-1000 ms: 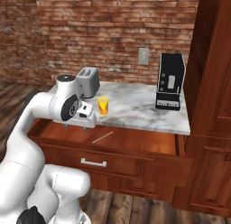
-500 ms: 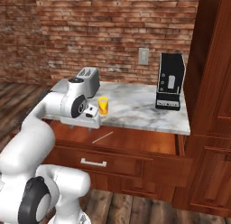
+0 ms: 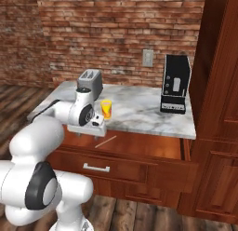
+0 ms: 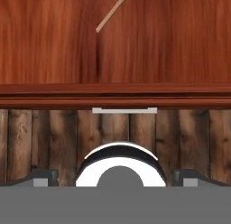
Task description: Pick up the straw from the left drawer and put it inside the smoothie cup.
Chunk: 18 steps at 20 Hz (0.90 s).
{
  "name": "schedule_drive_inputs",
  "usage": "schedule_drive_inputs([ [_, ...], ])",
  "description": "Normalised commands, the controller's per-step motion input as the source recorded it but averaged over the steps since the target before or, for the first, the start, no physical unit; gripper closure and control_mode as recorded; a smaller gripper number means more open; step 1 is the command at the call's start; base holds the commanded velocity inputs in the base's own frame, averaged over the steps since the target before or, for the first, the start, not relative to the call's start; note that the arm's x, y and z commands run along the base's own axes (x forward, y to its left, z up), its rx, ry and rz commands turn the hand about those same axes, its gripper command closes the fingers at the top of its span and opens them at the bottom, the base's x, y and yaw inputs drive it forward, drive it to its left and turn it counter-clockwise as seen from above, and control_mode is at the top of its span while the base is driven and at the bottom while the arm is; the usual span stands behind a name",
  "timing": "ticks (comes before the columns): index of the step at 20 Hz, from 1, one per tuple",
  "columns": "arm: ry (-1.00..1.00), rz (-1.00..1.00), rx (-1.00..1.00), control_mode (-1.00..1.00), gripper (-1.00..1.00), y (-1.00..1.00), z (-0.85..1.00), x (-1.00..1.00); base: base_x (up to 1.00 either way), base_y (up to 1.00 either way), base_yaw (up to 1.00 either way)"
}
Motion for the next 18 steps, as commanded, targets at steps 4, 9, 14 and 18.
schedule_drive_inputs([
  [4,0.0,0.0,0.0,-1.0,-1.0,0.0,-0.43,0.19,0.0,0.0,0.0],
  [9,0.0,0.0,0.0,-1.0,-1.0,0.0,-0.37,0.19,0.0,0.0,0.0],
  [14,-0.03,0.0,0.0,-1.0,-1.0,0.0,-0.22,0.22,0.0,0.0,0.0],
  [18,-0.05,0.0,0.0,-1.0,-1.0,0.0,-0.14,0.23,0.0,0.0,0.0],
])
